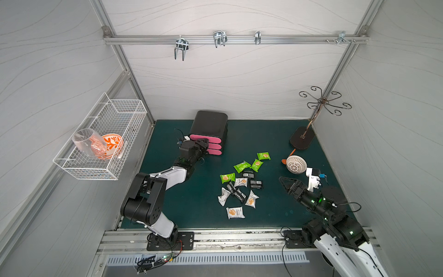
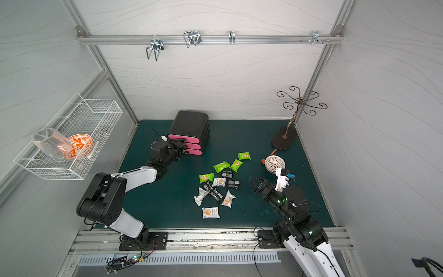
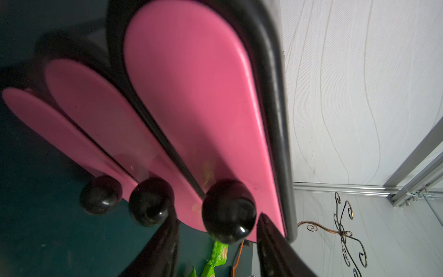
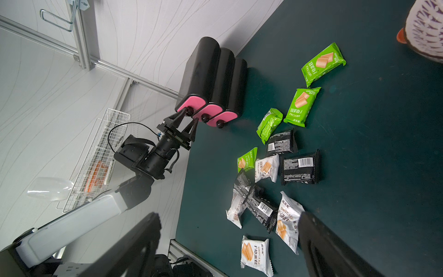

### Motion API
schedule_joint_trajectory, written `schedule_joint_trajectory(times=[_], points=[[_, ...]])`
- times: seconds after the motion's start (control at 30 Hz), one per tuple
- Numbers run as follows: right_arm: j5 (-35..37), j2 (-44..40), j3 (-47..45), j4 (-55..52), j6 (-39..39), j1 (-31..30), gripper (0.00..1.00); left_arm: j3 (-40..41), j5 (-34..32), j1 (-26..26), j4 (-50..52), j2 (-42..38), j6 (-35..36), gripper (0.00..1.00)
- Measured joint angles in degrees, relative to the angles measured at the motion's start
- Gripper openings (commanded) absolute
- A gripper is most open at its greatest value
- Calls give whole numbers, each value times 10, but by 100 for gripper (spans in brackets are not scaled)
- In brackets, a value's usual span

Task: Place the cookies into the drawer by color
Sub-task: Open the drawer in the storage box.

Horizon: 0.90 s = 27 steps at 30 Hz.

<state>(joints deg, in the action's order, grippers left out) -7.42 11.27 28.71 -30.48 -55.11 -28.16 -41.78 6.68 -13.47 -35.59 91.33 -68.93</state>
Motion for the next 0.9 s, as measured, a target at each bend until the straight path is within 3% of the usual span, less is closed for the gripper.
schedule_joint_trajectory(times=[0.27, 0.4, 0.7, 0.9], points=[[0, 0, 0, 0, 0, 0, 94, -3, 2, 3, -34, 21, -3, 51], [0, 0, 0, 0, 0, 0, 94, -3, 5, 7, -58, 31, -1, 44], [-1, 6, 0, 0, 1, 0, 94, -3, 11, 15, -100, 48, 12, 18], [-2, 6, 0, 0, 1, 0, 94, 2, 16, 17, -115, 50, 12, 7]])
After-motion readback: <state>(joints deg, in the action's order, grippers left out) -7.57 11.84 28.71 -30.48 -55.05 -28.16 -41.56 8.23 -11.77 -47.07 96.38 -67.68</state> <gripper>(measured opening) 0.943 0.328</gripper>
